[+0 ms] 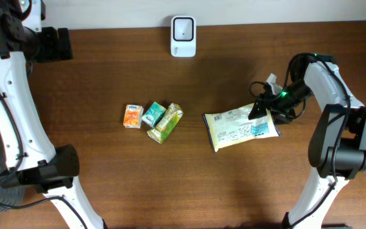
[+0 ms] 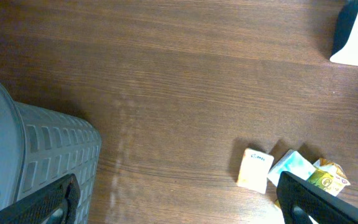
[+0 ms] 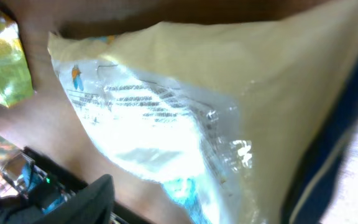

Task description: Scan the item barcode

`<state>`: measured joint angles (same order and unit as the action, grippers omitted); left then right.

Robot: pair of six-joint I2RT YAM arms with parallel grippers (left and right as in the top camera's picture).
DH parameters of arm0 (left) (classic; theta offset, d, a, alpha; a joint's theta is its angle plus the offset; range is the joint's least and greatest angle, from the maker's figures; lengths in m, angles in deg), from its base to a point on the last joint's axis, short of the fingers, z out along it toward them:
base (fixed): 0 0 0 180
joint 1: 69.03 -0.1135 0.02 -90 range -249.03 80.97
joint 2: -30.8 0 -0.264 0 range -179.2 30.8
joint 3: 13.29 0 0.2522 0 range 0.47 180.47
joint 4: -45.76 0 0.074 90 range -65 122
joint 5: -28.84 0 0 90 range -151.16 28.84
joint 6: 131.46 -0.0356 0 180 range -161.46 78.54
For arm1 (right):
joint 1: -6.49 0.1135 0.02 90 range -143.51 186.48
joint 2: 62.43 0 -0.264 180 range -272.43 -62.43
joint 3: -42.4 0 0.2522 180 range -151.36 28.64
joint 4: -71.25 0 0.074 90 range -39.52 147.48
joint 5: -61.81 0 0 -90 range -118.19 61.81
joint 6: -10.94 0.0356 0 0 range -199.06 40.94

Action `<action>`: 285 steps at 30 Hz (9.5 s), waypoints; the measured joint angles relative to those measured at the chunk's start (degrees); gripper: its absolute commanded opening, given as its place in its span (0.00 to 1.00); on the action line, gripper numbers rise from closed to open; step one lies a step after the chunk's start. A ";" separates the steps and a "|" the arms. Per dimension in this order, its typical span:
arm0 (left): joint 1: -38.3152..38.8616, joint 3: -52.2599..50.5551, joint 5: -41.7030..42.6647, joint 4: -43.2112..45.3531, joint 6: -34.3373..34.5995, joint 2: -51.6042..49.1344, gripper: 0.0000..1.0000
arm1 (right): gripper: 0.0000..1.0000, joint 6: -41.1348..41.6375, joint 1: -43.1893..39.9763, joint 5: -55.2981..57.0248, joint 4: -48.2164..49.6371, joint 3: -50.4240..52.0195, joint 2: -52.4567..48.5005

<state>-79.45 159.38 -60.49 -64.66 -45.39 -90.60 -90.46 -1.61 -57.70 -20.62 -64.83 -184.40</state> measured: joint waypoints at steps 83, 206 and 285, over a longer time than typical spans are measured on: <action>0.00 0.00 0.02 0.04 0.00 0.00 0.99 | 0.04 -42.45 37.44 63.65 52.11 -25.83 3.52; 0.00 0.00 0.00 -0.02 0.00 0.00 0.99 | 0.41 21.64 27.87 20.68 2.45 -31.91 -11.61; 0.00 0.00 0.00 -0.09 0.00 0.00 0.99 | 0.49 -5.68 9.70 6.08 15.50 -0.20 2.89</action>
<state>-79.45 159.38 -60.49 -64.75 -45.39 -90.60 -96.14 8.09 -51.63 -5.12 -65.03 -181.52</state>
